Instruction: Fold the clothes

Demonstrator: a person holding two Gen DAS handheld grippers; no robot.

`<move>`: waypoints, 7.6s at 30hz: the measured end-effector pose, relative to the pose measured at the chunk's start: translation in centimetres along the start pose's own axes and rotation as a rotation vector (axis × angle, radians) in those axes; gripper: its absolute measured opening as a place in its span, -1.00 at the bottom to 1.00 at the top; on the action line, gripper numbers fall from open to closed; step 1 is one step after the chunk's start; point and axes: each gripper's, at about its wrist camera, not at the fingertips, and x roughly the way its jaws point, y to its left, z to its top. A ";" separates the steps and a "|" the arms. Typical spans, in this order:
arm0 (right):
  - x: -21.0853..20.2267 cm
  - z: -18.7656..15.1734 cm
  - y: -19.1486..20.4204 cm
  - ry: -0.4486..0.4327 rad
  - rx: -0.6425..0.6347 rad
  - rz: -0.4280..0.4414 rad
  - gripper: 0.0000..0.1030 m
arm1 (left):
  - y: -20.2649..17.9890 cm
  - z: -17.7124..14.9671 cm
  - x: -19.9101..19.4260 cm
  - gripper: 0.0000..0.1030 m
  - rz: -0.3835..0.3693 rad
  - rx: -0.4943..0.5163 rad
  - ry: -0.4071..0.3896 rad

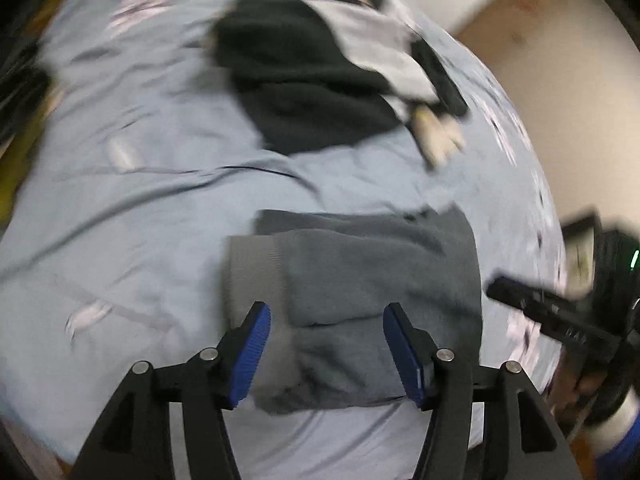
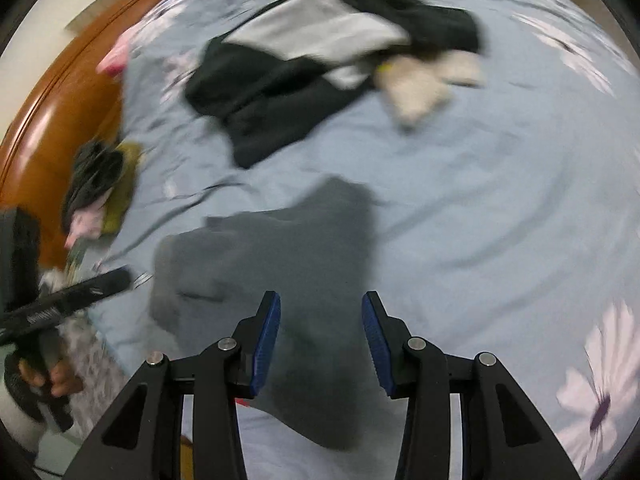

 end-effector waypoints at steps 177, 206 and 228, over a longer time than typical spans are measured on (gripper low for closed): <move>24.6 27.0 51.8 0.119 -0.375 0.178 -0.26 | 51.4 16.6 -24.0 0.01 0.137 -0.284 -0.185; 16.0 15.7 48.0 0.072 -0.437 0.056 0.69 | 38.9 2.5 -29.5 1.00 0.275 -0.513 -0.456; 13.1 11.8 49.2 -0.096 -0.595 -0.064 1.00 | 38.4 2.0 -29.4 1.00 0.412 -0.610 -0.432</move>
